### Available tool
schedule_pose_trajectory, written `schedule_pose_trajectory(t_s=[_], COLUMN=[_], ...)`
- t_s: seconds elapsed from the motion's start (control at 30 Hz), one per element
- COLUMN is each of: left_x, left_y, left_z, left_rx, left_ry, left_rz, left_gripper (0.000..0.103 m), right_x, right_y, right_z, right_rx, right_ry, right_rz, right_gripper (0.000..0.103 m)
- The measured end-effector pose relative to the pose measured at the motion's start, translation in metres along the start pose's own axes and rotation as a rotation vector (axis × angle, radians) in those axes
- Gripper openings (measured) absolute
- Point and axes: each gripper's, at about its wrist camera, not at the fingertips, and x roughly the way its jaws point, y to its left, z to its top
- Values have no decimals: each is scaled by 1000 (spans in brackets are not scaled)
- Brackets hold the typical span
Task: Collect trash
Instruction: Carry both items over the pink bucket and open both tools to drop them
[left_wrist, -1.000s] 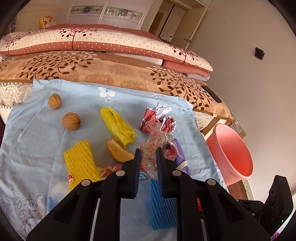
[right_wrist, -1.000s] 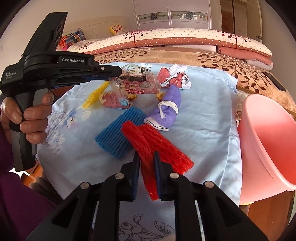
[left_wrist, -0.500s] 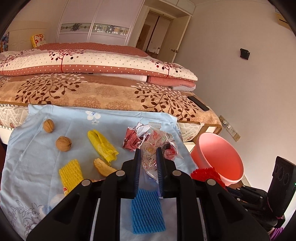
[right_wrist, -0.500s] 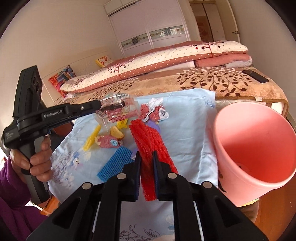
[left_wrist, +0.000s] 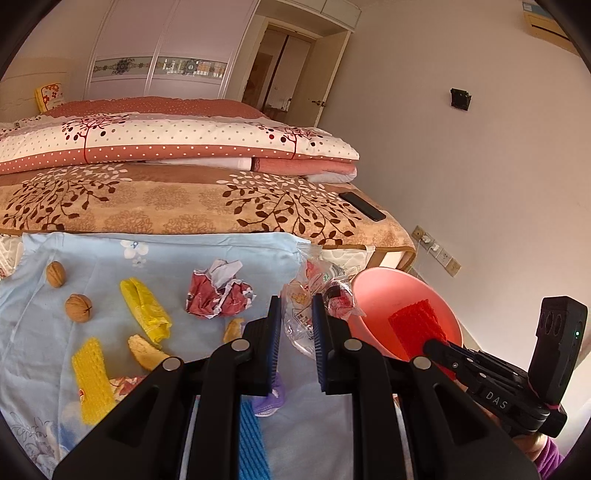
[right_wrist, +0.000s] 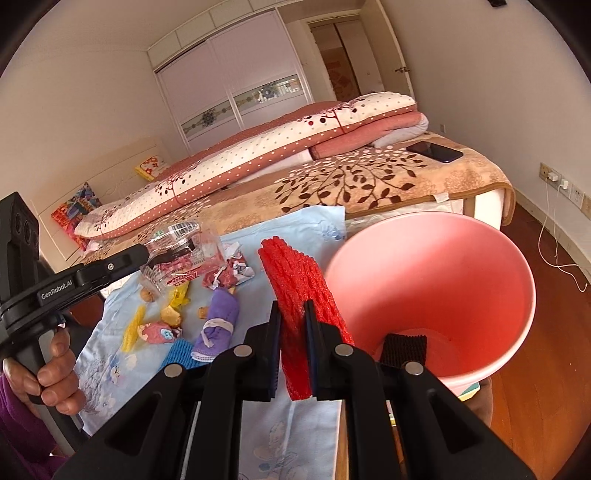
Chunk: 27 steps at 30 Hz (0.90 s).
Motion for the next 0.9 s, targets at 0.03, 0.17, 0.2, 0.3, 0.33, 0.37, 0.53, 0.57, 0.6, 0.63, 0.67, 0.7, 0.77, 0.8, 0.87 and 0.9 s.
schedule_pose_trajectory(t_s=[0.03,0.17,0.2,0.3,0.33,0.37,0.53,0.57,0.6,0.63,0.67,0.7,0.77,0.8,0.87,0.9], left_x=[2,12,15,23,25,28,41,44,47,50,53,56,62,65,69,71], left_y=[-4,-17,-21,-33,-38,-42,-63,-67,-72,-75,-79,-83,-88,-91,-97,-100], left_z=[0,-2,-3,-5,-5,-5,-5,-5,-5,-5,-4,-5,-5,-6,-8,-9], left_rx=[5,24,30,51,59,68,109,115,122,128,134,140,153,159,169,174], left_ry=[3,18,25,38,41,43,55,57,60,62,64,66,72,75,81,84], left_rz=[-6,-28,-34,-51,-57,-62,-83,-87,-90,-93,-97,-101,-107,-109,-112,-114], left_gripper=[16,16,16,16,16,16,16,16,16,16,16,16,16,16,16,16], right_x=[-2,-4,-5,-6,-6,-6,-6,-6,-7,-7,-8,-8,-8,-9,-10,-10], right_y=[-4,-20,-24,-30,-33,-35,-47,-50,-52,-54,-56,-58,-61,-62,-65,-67], right_z=[0,5,6,8,9,9,12,12,12,12,13,13,13,13,13,13], right_rx=[11,62,73,94,100,103,128,134,139,144,147,149,153,154,158,160], right_ry=[-7,-35,-42,-56,-60,-63,-71,-71,-73,-75,-76,-77,-78,-79,-81,-82], right_rz=[-12,-51,-59,-81,-88,-94,-126,-132,-136,-142,-148,-152,-160,-164,-169,-171], right_gripper=[11,11,11,11,11,11,11,11,11,11,11,11,11,11,11,11])
